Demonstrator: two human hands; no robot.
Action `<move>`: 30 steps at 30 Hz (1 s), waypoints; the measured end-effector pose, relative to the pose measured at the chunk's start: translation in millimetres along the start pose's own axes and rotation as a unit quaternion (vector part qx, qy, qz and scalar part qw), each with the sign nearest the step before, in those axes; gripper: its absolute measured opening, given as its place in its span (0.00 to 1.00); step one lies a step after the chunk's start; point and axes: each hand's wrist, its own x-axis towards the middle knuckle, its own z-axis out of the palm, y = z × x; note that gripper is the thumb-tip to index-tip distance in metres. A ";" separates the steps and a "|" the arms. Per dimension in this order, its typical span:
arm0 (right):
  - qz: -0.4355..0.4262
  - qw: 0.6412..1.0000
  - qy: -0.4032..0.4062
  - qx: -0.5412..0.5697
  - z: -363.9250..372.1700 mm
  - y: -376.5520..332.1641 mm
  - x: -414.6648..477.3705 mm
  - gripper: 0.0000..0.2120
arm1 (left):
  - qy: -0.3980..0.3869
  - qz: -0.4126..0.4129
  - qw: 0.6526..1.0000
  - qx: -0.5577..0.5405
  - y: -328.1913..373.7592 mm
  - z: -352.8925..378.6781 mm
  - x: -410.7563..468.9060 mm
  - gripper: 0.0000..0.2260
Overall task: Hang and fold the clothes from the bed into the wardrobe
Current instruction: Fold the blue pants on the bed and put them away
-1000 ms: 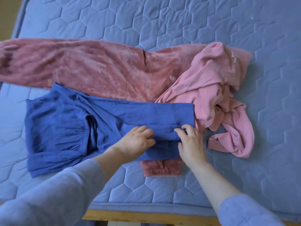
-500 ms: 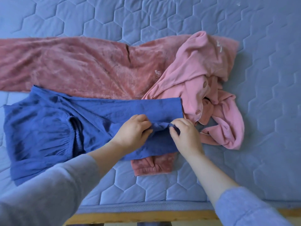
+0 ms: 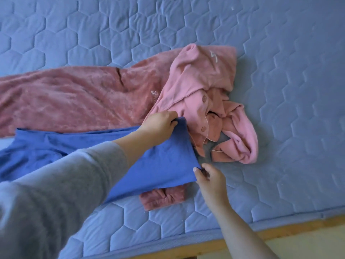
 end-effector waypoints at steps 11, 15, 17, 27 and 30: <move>0.068 0.997 -0.015 0.022 10.0 26.7 14.9 0.09 | -0.004 -0.015 0.999 0.052 -13.5 34.3 29.0 0.08; 0.069 0.997 -0.016 -0.024 10.6 27.4 15.4 0.05 | 0.037 -0.003 0.998 0.054 -13.9 36.5 29.3 0.10; 0.061 0.997 -0.005 -0.055 10.9 27.5 16.2 0.03 | 0.032 -0.035 0.998 0.036 -11.9 36.6 29.5 0.09; 0.082 0.996 -0.028 -0.001 17.6 19.4 25.1 0.15 | -0.012 -0.071 0.991 -0.117 -15.1 23.5 30.9 0.16; 0.086 0.995 -0.051 0.014 17.6 19.0 26.9 0.12 | -0.028 -0.063 0.992 -0.110 -12.3 17.4 29.9 0.15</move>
